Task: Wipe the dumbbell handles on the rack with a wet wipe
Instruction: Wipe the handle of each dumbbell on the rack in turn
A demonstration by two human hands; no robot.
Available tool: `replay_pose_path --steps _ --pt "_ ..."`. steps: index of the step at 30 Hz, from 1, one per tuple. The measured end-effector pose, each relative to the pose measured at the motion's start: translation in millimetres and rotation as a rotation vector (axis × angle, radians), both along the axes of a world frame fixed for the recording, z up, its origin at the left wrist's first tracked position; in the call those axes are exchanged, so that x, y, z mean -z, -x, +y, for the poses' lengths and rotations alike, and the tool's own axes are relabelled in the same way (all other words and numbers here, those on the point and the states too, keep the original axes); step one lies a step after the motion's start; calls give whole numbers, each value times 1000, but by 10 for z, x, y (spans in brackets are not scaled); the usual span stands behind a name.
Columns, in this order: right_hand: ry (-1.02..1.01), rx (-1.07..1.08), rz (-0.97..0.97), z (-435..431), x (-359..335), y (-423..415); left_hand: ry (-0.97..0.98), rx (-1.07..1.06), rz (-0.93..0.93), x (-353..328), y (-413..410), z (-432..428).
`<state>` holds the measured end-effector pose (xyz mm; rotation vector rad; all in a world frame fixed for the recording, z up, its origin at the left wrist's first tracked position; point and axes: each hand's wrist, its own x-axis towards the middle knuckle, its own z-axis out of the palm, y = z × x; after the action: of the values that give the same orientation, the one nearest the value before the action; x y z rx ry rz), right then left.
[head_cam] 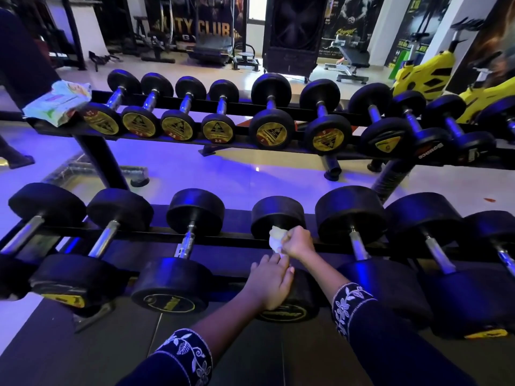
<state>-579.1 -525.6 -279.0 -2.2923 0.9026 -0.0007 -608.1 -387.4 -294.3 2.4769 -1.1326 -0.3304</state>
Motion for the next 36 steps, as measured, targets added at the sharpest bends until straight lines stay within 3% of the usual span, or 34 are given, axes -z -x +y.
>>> replay_pose_path --steps 4,13,19,26,31,36 --pt "-21 -2 16 -21 117 123 0 3 -15 24 -24 22" --pt "-39 191 -163 -14 48 242 -19 22 -40 22 -30 5" --pt "35 323 -277 -253 -259 472 -115 47 83 -192 -117 -209" --pt "146 385 -329 -796 -598 878 29 140 52 -490 186 -885" --pt "157 300 -257 -1465 -555 1162 72 132 53 -528 486 -1536" --pt "103 91 -138 -1899 -330 1224 78 -82 69 -451 782 -2007"
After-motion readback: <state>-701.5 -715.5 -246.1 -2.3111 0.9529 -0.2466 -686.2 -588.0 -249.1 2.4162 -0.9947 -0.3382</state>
